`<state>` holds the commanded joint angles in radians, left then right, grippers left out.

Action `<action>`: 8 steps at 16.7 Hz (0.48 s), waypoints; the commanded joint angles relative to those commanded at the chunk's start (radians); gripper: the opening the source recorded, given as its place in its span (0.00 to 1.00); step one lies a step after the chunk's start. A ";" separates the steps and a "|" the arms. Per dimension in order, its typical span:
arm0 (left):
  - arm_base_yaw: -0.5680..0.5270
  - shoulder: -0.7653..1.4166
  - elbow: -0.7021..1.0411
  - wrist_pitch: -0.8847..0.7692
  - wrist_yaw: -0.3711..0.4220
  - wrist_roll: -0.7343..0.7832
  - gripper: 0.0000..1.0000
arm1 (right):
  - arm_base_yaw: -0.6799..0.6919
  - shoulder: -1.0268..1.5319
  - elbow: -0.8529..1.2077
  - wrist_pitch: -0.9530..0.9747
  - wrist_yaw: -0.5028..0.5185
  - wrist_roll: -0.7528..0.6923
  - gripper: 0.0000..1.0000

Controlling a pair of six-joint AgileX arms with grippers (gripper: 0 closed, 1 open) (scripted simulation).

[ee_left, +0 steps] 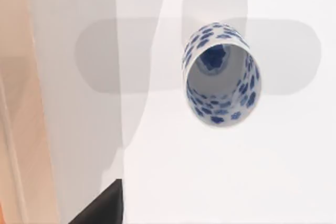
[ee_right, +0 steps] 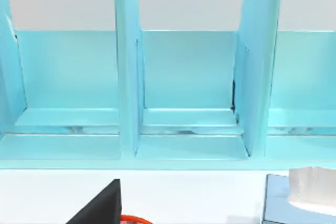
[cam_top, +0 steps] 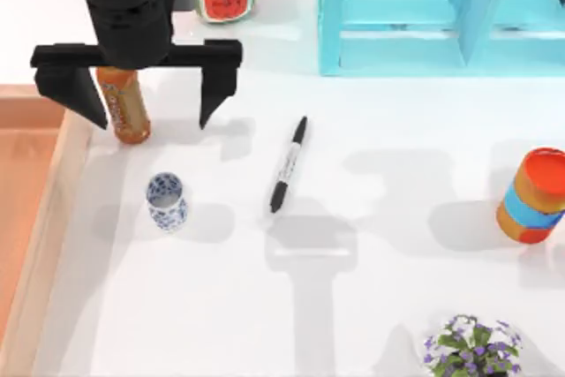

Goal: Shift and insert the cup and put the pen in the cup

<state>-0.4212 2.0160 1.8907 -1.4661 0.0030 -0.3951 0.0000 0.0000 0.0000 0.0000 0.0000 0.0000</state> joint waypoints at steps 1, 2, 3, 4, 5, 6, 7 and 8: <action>0.000 -0.003 0.053 -0.053 0.000 0.000 1.00 | 0.000 0.000 0.000 0.000 0.000 0.000 1.00; 0.000 -0.006 0.096 -0.096 -0.001 0.000 1.00 | 0.000 0.000 0.000 0.000 0.000 0.000 1.00; 0.000 -0.010 0.129 -0.128 -0.001 0.000 1.00 | 0.000 0.000 0.000 0.000 0.000 0.000 1.00; 0.001 -0.014 0.151 -0.150 -0.002 0.001 1.00 | 0.000 0.000 0.000 0.000 0.000 0.000 1.00; 0.002 -0.016 0.162 -0.161 -0.002 0.001 1.00 | 0.000 0.000 0.000 0.000 0.000 0.000 1.00; 0.002 -0.016 0.164 -0.163 -0.002 0.001 1.00 | 0.000 0.000 0.000 0.000 0.000 0.000 1.00; 0.002 -0.016 0.164 -0.163 -0.002 0.001 1.00 | 0.000 0.000 0.000 0.000 0.000 0.000 1.00; 0.002 -0.016 0.164 -0.163 -0.002 0.001 1.00 | 0.000 0.000 0.000 0.000 0.000 0.000 1.00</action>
<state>-0.4195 1.9997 2.0545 -1.6292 0.0007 -0.3937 0.0000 0.0000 0.0000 0.0000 0.0000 0.0000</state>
